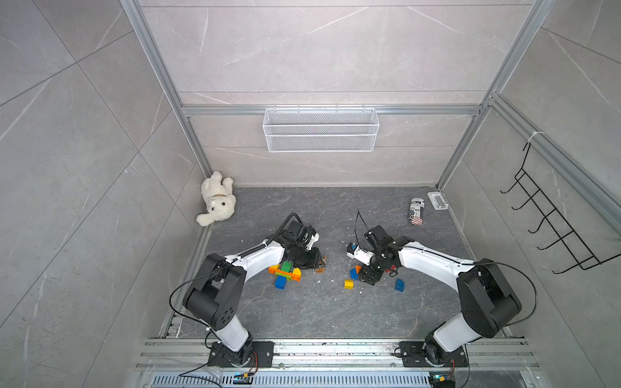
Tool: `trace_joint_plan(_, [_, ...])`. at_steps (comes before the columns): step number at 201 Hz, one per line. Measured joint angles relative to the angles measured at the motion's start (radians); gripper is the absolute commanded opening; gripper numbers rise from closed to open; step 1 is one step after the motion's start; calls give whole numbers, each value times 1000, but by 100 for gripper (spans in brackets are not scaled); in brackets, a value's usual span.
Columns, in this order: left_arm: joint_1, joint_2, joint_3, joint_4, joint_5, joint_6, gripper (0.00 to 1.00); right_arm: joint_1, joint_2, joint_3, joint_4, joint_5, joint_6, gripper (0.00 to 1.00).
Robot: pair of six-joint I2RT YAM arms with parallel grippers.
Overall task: Assemble a fork with lego
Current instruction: Adjust the lego brick at the center of the board.
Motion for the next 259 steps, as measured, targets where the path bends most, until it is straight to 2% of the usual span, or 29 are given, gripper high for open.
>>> trace_joint_plan(27, [6,14,0,6,8,-3,16,0,38,0,11,11,-11,70])
trace_joint_plan(39, [7,18,0,8,11,-5,16,0,47,0,14,15,-17,63])
trace_joint_plan(52, [10,19,0,11,11,-6,16,0,56,5,12,16,-23,46])
trace_joint_plan(60, [11,21,0,12,11,-6,16,0,61,12,6,14,-22,43])
trace_joint_plan(117, [11,21,-3,20,11,-14,16,14,69,48,-32,-4,-9,43])
trace_joint_plan(149, [11,7,-35,31,9,-25,16,35,81,115,-126,-3,-6,41])
trace_joint_plan(210, [15,-98,-113,35,-2,-46,16,49,115,264,-305,0,2,38])
trace_joint_plan(259, [48,-199,-196,40,-24,-58,16,98,220,421,-443,38,22,38])
